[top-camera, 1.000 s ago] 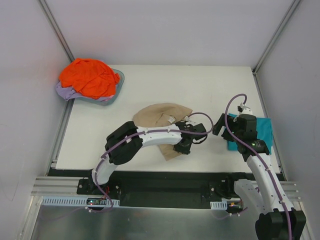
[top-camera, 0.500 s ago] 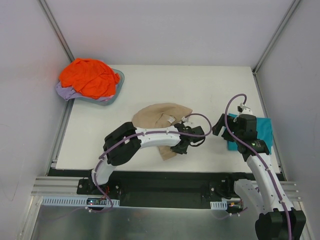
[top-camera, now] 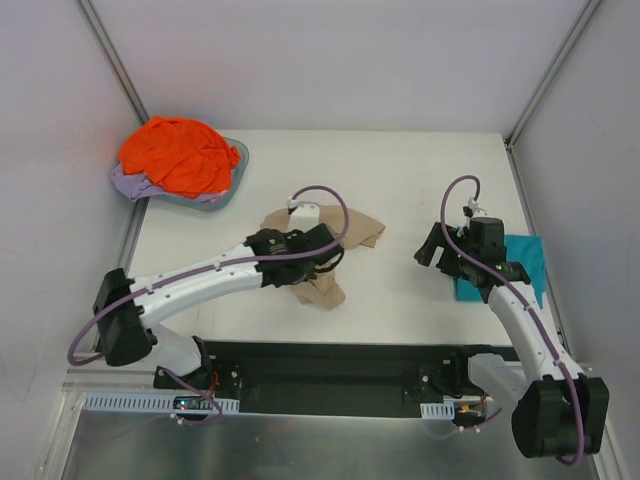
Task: Fold and stack the t-shirts
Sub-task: Flatten out the tshirt
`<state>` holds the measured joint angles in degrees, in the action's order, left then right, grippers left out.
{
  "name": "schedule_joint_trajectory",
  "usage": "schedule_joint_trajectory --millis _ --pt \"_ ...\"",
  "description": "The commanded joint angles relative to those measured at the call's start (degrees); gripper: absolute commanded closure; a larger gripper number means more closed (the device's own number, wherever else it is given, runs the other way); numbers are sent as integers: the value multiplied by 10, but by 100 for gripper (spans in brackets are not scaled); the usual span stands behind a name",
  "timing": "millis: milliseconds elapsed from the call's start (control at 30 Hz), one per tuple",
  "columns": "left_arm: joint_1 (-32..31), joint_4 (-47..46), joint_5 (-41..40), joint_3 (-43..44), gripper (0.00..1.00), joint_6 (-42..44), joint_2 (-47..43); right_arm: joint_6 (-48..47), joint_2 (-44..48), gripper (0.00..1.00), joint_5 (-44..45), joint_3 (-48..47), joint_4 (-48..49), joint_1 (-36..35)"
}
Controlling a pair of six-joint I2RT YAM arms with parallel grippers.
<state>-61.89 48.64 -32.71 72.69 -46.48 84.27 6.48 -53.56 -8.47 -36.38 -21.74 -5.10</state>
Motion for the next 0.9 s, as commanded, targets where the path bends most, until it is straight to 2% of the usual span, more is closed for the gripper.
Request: schedule_joint_trajectory --millis 0,167,300,433,500,633,867 --pt "64 24 -60 -66 100 -41 -98 20 -73 3 -84 -52 60 -4" --pt "149 24 -66 -141 100 -68 -183 40 -218 2 -77 -143 66 -36" --pt "180 24 -81 -175 100 -75 -240 70 -341 1 -51 -248 54 -72" --pt "183 23 -87 -194 100 -79 -257 119 -473 14 -52 -351 32 -97" --pt "185 24 -87 -198 100 -78 -263 129 -500 20 -52 -369 28 -116" --pt "186 24 -83 -203 100 -78 -265 137 -518 20 -32 -374 18 -146" --pt "187 23 -90 -206 100 -84 -259 137 -480 20 -3 -296 8 -175"
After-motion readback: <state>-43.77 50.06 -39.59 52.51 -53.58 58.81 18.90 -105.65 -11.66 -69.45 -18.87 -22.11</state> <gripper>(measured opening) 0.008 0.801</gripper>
